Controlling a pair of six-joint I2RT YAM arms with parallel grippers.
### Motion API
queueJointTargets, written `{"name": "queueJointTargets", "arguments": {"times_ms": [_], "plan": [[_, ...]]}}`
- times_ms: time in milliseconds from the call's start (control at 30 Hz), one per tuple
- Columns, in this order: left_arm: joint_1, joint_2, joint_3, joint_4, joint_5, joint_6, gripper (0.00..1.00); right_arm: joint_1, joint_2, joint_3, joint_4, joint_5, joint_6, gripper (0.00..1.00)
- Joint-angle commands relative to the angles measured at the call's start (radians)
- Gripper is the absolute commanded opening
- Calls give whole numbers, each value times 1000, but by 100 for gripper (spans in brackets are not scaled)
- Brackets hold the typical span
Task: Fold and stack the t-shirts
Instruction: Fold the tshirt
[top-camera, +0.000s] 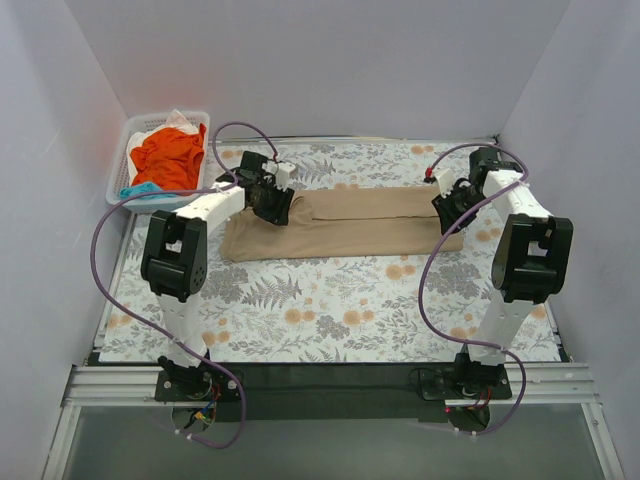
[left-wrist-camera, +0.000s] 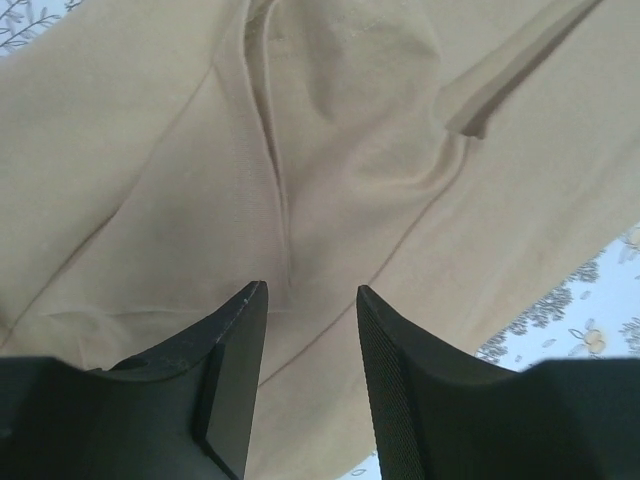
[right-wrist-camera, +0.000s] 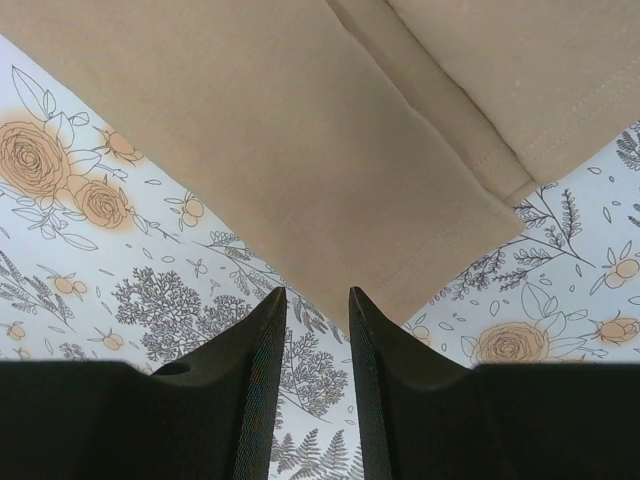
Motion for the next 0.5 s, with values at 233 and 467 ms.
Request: {"name": "queueJointTargets", "arguments": {"times_ms": [233,467], "plan": [[1,32,22,9,-143,22,32,-1,31,13,-9,-29,13,33],[1,26,45,15,-171,21,9,-1,34,18,-9,-23,13,32]]}}
